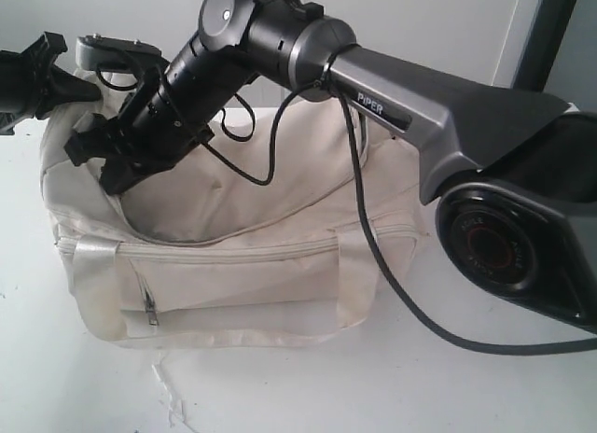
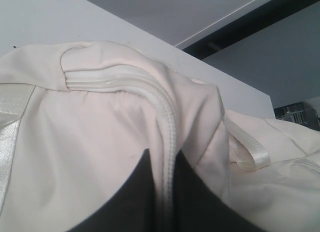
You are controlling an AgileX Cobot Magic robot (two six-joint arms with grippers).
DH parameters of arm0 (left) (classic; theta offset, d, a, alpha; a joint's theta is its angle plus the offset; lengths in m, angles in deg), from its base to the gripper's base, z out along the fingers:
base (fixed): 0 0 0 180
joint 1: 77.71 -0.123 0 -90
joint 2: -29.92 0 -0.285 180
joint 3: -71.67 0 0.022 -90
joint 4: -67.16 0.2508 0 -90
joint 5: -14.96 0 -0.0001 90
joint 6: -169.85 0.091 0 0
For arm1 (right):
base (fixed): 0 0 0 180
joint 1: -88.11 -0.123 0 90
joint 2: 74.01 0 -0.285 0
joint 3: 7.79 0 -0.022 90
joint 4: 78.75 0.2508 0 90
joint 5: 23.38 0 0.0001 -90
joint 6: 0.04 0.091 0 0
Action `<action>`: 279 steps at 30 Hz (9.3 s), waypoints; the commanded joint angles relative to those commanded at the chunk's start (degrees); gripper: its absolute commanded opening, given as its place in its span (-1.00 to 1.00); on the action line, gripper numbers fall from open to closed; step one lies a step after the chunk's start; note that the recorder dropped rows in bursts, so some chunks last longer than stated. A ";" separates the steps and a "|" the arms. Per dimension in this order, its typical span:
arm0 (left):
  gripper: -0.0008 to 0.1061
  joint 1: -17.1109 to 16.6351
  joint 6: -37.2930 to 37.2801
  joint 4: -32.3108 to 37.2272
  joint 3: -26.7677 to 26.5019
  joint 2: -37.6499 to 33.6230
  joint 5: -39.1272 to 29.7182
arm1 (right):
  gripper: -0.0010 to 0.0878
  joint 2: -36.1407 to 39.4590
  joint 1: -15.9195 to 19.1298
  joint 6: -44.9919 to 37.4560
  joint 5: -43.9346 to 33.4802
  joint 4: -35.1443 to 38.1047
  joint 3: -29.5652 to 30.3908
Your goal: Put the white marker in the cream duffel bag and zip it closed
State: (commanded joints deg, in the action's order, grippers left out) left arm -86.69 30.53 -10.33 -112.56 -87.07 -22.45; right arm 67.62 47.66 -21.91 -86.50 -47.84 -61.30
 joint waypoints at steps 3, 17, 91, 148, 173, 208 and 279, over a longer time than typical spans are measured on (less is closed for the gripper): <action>-0.98 0.00 0.00 0.00 0.00 0.00 0.00 | -0.98 -0.09 0.00 -0.43 -0.72 -1.32 0.00; -0.98 0.00 0.01 0.00 0.00 0.00 0.10 | -0.98 -1.21 0.94 -3.15 2.82 18.77 0.00; -0.98 0.00 0.47 1.33 0.00 0.00 -1.22 | -0.98 2.97 5.53 3.92 -2.83 10.63 0.00; -0.98 0.00 2.85 0.46 0.00 0.00 -3.28 | -0.94 5.89 6.54 -9.99 -2.59 18.43 0.00; -0.98 0.00 2.85 0.46 0.00 0.00 -3.17 | -0.98 5.07 2.24 -13.54 4.70 10.35 0.00; -0.98 0.00 2.85 0.46 0.00 0.00 -3.29 | -0.98 4.31 1.08 -12.19 3.85 -0.79 0.00; -0.98 0.00 2.85 -0.16 0.00 0.00 -4.39 | -0.98 7.20 0.04 -5.30 6.49 -3.47 0.00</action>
State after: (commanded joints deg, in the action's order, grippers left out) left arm -86.69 33.39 -10.49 -112.56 -87.07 -26.84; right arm 74.82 47.70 -27.21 -80.01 -51.30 -61.30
